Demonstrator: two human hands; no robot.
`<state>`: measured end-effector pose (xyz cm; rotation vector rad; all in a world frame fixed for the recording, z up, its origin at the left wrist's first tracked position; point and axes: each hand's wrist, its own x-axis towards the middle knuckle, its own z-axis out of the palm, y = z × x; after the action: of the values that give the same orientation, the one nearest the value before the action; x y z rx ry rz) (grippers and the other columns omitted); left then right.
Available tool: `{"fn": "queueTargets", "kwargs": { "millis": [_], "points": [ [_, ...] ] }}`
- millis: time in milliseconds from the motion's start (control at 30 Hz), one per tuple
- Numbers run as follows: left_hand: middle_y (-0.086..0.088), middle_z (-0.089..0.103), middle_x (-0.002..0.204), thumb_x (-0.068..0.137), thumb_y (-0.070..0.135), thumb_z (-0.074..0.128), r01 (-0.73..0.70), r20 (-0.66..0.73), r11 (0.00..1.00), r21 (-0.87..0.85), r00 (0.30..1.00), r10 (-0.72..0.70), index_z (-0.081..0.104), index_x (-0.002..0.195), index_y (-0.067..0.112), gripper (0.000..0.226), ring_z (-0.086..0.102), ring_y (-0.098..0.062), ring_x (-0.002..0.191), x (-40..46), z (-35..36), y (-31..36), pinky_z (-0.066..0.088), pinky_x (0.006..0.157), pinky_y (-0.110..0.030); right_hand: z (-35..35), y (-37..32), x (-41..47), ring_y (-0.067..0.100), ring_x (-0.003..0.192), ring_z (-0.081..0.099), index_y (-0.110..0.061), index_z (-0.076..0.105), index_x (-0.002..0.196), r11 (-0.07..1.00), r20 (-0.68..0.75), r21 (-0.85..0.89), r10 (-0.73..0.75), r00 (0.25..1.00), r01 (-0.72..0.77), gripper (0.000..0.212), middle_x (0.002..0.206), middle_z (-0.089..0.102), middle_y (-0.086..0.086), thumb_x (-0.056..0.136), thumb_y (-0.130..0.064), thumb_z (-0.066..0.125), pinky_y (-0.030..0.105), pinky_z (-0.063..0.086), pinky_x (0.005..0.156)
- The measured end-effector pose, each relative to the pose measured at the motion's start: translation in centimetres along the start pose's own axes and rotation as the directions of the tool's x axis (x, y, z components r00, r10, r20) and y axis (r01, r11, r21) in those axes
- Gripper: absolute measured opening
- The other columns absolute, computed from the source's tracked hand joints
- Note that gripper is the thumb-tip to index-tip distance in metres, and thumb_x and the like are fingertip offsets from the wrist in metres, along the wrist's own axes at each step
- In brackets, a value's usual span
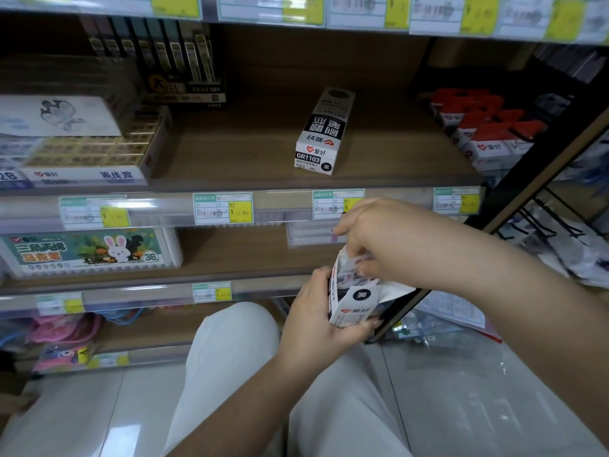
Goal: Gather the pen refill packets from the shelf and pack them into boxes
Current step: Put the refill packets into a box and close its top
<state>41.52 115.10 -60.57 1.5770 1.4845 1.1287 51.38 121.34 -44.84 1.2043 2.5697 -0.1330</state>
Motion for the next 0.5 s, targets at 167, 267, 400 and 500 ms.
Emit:
{"fn": "queueTargets", "kwargs": {
  "millis": [167,267,400,500],
  "points": [
    [0.018,0.059,0.099,0.056,0.053,0.067,0.000,0.000,1.000,-0.002,1.000,0.000,0.040,0.107,0.038,0.060,0.056,-0.002,0.095,0.0,0.0,-0.1,0.049,0.075,-0.028,0.3,0.0,0.4,0.029,0.112,0.056,-0.010,0.070,0.078,0.999,-0.009,-0.035,0.003,1.000,-0.004,0.008,0.118,0.064,0.009,0.078,-0.013,0.063,0.045,0.050,0.090],
    [0.024,0.056,0.099,0.055,0.055,0.066,0.013,0.011,1.000,0.001,1.000,-0.013,0.043,0.110,0.034,0.063,0.053,0.002,0.096,0.2,-0.1,0.0,0.046,0.074,-0.019,-0.4,-0.2,-0.3,0.022,0.119,0.047,-0.014,0.067,0.077,1.000,-0.064,-0.015,0.019,0.998,-0.020,0.009,0.120,0.061,0.004,0.083,-0.020,0.063,0.040,0.049,0.090],
    [0.024,0.057,0.097,0.055,0.050,0.073,0.032,0.008,0.999,-0.019,0.999,-0.032,0.038,0.099,0.046,0.055,0.054,0.006,0.095,0.5,-0.2,0.0,0.043,0.072,-0.012,-1.3,-0.1,-0.6,0.017,0.119,0.045,-0.023,0.070,0.076,0.999,-0.145,0.053,0.019,0.989,-0.012,0.007,0.117,0.063,-0.001,0.081,-0.027,0.067,0.042,0.048,0.090],
    [0.020,0.059,0.096,0.054,0.053,0.070,0.043,0.003,0.999,-0.030,0.999,-0.043,0.038,0.096,0.046,0.054,0.055,0.002,0.092,0.6,-0.3,0.1,0.046,0.072,-0.020,-1.1,0.0,0.0,0.016,0.113,0.052,-0.025,0.063,0.065,0.997,-0.060,0.082,0.015,0.998,-0.010,0.017,0.112,0.066,-0.003,0.081,-0.025,0.067,0.040,0.049,0.090]
  ]
}}
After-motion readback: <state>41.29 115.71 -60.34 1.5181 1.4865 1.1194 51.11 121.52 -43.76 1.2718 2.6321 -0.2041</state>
